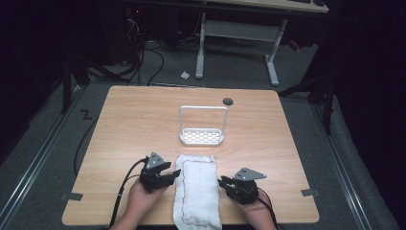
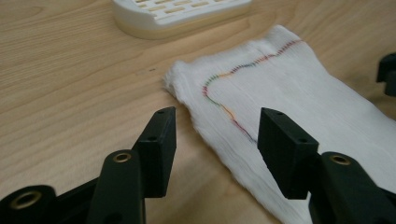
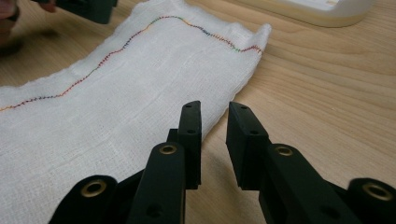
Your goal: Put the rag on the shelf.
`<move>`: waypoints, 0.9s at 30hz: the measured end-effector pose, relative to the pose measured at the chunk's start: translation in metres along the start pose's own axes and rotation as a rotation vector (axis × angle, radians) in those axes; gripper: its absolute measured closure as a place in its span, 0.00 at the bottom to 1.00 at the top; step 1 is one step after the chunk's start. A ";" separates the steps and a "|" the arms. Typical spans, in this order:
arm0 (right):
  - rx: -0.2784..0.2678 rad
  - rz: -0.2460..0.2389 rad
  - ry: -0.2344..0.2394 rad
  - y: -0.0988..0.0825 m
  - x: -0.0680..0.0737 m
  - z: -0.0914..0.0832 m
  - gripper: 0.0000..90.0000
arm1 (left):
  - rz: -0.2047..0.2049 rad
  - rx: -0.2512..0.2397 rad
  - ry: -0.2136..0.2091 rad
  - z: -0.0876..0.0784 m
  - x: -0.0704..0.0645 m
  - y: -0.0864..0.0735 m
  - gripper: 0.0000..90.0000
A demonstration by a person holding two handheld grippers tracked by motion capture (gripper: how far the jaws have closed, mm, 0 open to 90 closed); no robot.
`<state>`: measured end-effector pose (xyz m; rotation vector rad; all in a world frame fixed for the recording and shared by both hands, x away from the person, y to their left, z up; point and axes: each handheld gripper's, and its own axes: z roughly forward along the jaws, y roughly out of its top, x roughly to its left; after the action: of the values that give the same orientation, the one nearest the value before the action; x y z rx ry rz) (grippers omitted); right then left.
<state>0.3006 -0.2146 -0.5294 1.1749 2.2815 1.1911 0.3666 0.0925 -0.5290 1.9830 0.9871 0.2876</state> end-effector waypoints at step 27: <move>0.060 0.060 -0.090 0.050 -0.025 0.069 0.75 | -0.086 0.021 -0.002 0.037 0.005 0.013 0.92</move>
<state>0.3825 -0.1811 -0.5337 1.2996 2.2448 1.0746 0.3964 0.0699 -0.5416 1.9535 1.0750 0.2281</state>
